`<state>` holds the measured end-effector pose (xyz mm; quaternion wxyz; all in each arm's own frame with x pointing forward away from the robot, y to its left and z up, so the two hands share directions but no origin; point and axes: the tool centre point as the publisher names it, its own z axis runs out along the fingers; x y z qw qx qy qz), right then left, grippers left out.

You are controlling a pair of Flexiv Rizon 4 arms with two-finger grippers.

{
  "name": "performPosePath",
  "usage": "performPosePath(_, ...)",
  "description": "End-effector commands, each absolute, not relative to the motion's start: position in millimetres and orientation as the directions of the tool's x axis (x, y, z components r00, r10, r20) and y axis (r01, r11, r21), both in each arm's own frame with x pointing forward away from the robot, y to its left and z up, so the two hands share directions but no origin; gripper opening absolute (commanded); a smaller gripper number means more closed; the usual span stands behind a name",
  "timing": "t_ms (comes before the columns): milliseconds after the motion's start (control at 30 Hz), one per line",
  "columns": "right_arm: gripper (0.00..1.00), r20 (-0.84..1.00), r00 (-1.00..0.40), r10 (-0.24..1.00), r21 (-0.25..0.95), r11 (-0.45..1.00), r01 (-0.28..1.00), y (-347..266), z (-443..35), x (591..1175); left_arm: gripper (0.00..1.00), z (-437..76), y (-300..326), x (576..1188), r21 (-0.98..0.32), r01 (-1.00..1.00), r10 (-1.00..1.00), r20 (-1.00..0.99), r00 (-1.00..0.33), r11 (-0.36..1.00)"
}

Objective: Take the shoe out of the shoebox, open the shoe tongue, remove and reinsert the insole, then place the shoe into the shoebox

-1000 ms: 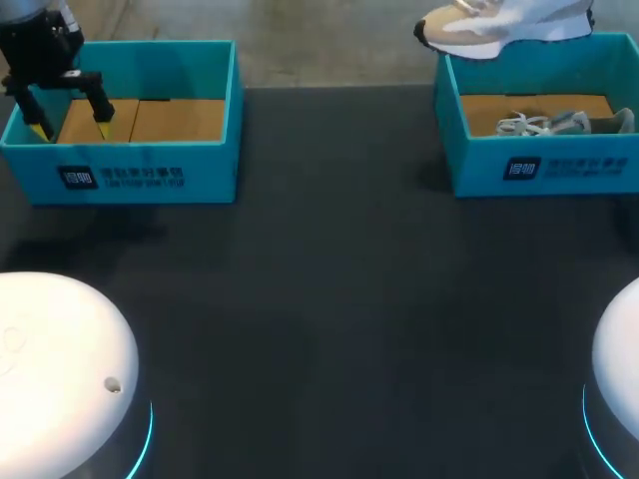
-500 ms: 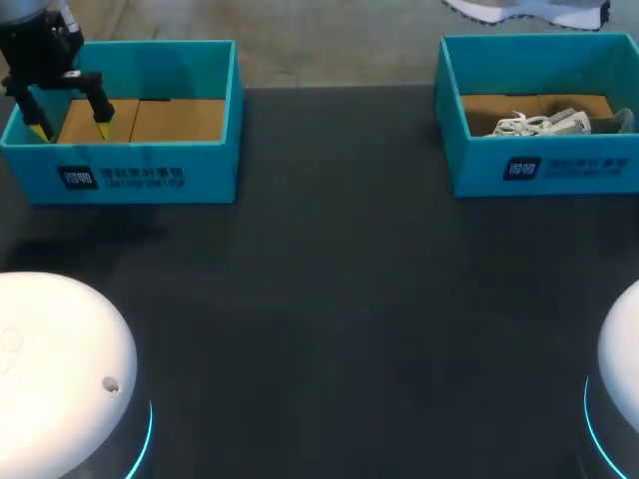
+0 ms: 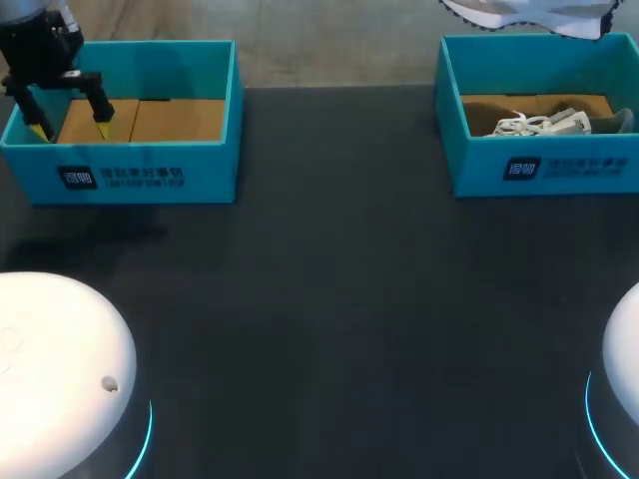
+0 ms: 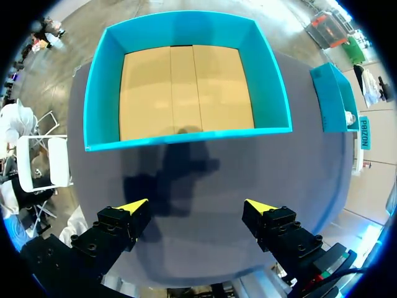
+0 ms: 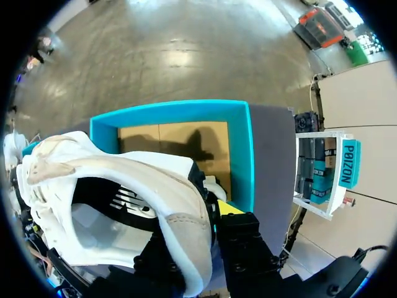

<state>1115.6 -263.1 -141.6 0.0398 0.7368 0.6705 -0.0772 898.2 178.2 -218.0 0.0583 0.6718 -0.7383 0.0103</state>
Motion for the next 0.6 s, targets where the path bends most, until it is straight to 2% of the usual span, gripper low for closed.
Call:
performPosePath(33, 0.0, -0.165, 0.09, 0.982, -0.04, -0.097, 0.994, -263.4, -139.7, 1113.4, 1.0, -217.7, 178.0, 897.0, 0.062, -0.993, -0.991, 0.098, -0.09, 0.096)
performPosePath(300, 0.0, -0.158, 0.097, 0.983, -0.006, -0.1, 0.995, -268.8, -172.1, 1110.7, 1.0, -217.7, 178.0, 897.0, 0.062, -0.993, -0.991, 0.098, -0.09, 0.096)
performPosePath(600, 0.0, -0.158, 0.04, 0.987, -0.014, -0.042, 0.999, -290.3, -199.1, 1114.3, 1.0, -217.7, 178.0, 897.0, 0.062, -0.993, -0.991, 0.098, -0.09, 0.096)
